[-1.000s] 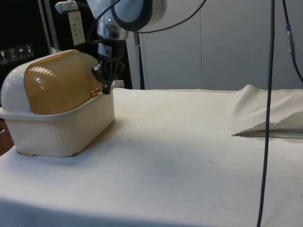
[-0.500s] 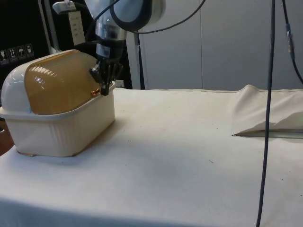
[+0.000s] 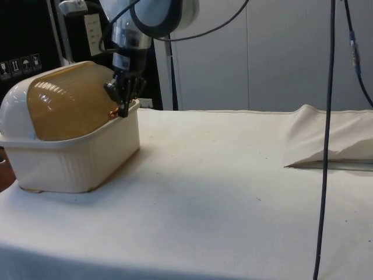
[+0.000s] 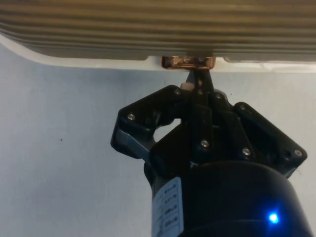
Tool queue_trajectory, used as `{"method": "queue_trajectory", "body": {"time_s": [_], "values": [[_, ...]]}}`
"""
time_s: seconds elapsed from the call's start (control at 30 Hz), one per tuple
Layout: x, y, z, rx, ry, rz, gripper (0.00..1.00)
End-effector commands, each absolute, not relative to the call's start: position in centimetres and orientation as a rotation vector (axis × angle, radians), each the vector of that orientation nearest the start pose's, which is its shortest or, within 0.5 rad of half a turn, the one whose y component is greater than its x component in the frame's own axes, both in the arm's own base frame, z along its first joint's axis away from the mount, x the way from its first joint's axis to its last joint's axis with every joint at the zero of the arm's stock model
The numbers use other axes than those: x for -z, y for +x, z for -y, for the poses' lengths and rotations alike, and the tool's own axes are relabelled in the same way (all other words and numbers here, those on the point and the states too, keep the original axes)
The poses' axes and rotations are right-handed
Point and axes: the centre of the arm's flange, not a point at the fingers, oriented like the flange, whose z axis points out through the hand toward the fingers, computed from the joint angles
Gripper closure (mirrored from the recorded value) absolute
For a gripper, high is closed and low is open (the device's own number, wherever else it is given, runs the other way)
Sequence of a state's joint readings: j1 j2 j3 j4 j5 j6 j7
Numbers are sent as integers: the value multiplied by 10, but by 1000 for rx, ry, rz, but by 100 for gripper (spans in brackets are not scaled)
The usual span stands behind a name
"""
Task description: Open the lid, then close it.
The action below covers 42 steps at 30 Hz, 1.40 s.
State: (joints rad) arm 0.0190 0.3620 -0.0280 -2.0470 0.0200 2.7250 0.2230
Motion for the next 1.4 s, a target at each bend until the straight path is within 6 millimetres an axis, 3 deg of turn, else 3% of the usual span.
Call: {"method": "queue_trajectory", "body": {"time_s": [0.0,0.27,0.3,0.53,0.87,1.37], "values": [[-294,628,5,489,-3038,-384,100],[-312,631,8,525,-3033,-393,100],[-308,631,7,527,-3035,-383,100],[-335,630,9,557,-3025,-399,100],[-353,631,10,597,-3015,-388,100],[-382,664,14,708,-2983,-406,100]]}}
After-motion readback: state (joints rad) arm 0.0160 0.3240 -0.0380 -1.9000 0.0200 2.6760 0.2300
